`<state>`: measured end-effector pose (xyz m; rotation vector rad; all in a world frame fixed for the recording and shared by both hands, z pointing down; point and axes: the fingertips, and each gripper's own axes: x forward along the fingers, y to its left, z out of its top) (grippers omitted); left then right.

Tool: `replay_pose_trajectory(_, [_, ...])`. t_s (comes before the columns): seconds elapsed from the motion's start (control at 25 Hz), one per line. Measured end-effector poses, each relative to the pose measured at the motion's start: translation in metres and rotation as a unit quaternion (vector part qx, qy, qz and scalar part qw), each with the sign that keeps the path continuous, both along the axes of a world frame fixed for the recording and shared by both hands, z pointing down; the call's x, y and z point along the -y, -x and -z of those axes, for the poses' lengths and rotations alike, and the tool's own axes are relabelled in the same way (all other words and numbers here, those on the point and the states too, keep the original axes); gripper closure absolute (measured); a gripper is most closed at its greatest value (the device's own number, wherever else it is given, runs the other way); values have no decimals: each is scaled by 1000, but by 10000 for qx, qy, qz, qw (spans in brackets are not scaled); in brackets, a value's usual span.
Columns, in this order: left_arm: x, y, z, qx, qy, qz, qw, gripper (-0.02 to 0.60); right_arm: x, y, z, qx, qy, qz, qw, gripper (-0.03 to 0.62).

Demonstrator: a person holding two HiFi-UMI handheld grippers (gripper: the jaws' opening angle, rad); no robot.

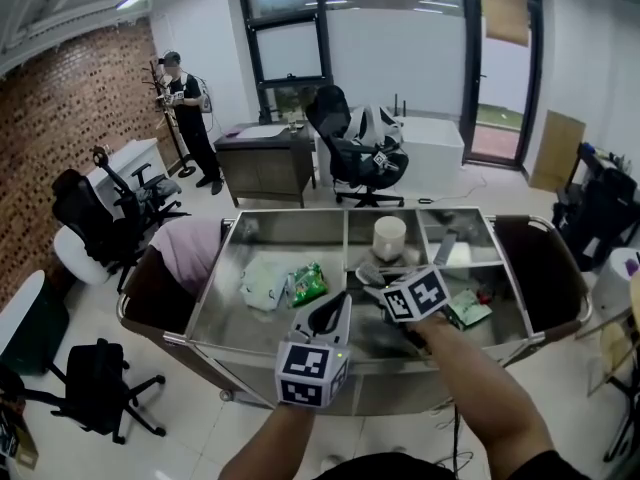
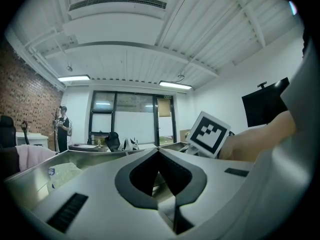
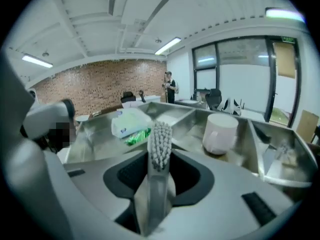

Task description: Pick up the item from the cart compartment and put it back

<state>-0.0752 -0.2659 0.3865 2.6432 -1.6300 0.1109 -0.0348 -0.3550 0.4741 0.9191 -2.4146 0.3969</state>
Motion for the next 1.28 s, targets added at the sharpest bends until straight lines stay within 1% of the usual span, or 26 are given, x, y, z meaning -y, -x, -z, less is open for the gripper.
replay_pose_trajectory(0.12, [-3,-2,5,-14,-63,-20,10000,581,-7,-11,41,734,-539,-90,9958,436])
replay_pose_trajectory(0.24, [-7,-7,9,-15,-101,-59,9999,581,-17,-28,78,1347,-1137,-213,9841,439])
replay_pose_trajectory(0.4, [-11,-11,14,-35,-139,-108,9998,581,-33,-47,120,1958,-1696,-360,9652,439])
replay_pose_trajectory(0.52, [-12,-14,16,14,-177,-126,9998,581,-45,-57,145,2235,-1963,-376,9540,439])
replay_pose_trajectory(0.84, [-17,-17,24,-45,-234,-161,9996,581,-90,-76,202,2745,-2409,-262,9306,439])
replay_pose_trajectory(1.0, [-21,-14,25,-5,-248,-115,9996,581,-118,-87,215,3051,-2420,-238,9208,439])
replay_pose_trajectory(1.12, [-28,-15,27,-13,-276,-125,9995,581,-136,-98,216,3199,-2379,-260,9167,439])
replay_pose_trajectory(1.28, [-39,-17,35,-132,-348,-195,9991,581,-156,-108,209,3231,-2356,-331,9160,439])
